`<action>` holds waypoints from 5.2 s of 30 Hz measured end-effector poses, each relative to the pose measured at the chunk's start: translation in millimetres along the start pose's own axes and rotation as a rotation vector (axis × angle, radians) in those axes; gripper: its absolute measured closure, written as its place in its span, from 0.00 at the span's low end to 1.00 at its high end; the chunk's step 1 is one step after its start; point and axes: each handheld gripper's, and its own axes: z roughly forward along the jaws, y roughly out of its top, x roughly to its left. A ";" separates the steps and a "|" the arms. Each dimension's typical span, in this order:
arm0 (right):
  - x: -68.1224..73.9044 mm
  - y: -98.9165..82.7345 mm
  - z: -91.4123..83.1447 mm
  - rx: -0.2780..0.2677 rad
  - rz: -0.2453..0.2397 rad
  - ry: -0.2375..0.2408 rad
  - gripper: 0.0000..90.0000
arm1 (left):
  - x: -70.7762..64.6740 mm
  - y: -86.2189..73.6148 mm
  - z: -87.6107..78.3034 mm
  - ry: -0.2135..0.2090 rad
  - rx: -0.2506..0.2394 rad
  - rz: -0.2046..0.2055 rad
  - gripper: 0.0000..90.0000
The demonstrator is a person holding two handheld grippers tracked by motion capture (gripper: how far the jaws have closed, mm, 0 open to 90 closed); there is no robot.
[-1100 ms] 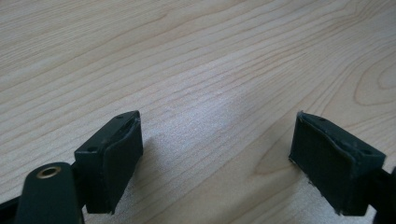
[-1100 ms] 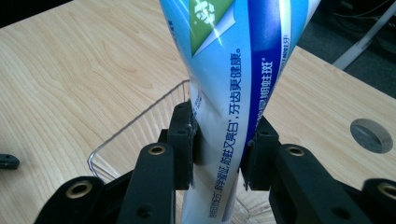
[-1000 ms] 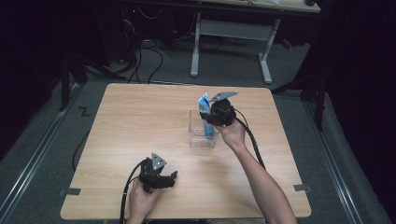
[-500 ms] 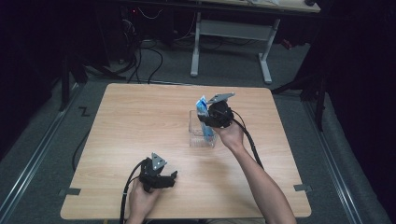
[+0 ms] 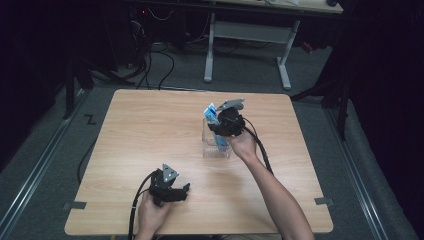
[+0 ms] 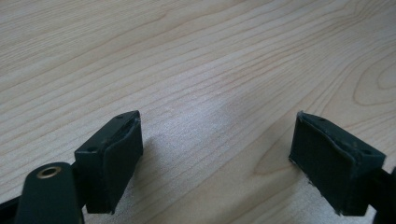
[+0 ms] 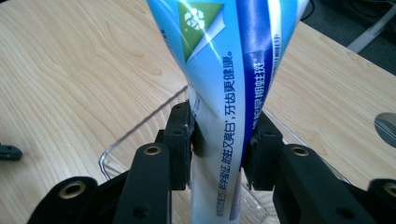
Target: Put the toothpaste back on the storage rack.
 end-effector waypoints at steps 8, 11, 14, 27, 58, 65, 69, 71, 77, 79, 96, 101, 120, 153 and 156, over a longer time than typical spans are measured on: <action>1.8 1.5 7.0 -0.001 0.004 0.014 0.73 | 0.0 0.0 0.0 0.000 -0.001 0.001 0.19; 1.0 2.3 5.5 -0.026 0.022 0.029 0.76 | 0.0 0.0 0.0 -0.001 0.000 0.000 0.19; -3.5 3.5 3.0 -0.033 0.055 0.052 0.77 | 0.0 0.0 0.0 0.000 0.000 0.001 0.19; -2.1 3.3 -3.3 -0.052 0.039 0.037 0.68 | -0.1 0.0 0.1 0.001 -0.001 0.000 0.19; -26.1 -9.0 -44.9 -0.137 0.091 -0.004 0.60 | -0.3 0.1 0.2 0.002 -0.001 0.000 0.19; -32.1 -14.0 -58.7 -0.149 0.099 -0.005 0.60 | -0.2 0.3 0.2 0.001 0.001 -0.001 0.19; -35.8 -16.8 -65.4 -0.157 0.104 -0.006 0.61 | -0.1 0.3 0.1 0.001 0.002 0.000 0.19; -37.2 -18.5 -68.3 -0.164 0.112 -0.001 0.61 | -0.3 0.3 0.2 0.003 0.000 -0.001 0.19; -39.3 -27.0 -68.7 -0.164 0.115 0.006 0.61 | -0.2 0.3 0.2 0.002 0.001 -0.001 0.19; -41.9 -30.6 -69.1 -0.162 0.122 0.002 0.61 | -0.2 0.4 0.2 0.002 0.001 -0.001 0.19; -57.8 -41.9 -93.0 -0.194 0.146 -0.015 0.58 | -0.3 0.4 0.2 0.002 0.001 -0.002 0.19; -59.4 -44.3 -98.3 -0.197 0.147 -0.019 0.57 | -0.3 0.4 0.2 0.002 0.002 -0.002 0.19; -60.8 -54.9 -117.0 -0.221 0.134 -0.065 0.57 | -0.4 0.4 0.3 0.002 0.000 -0.004 0.19; -63.2 -73.0 -140.9 -0.245 0.161 -0.083 0.57 | -0.4 0.4 0.3 0.002 0.000 -0.004 0.19; -64.3 -78.8 -142.7 -0.242 0.177 -0.092 0.57 | -0.4 0.4 0.3 0.002 0.000 -0.003 0.19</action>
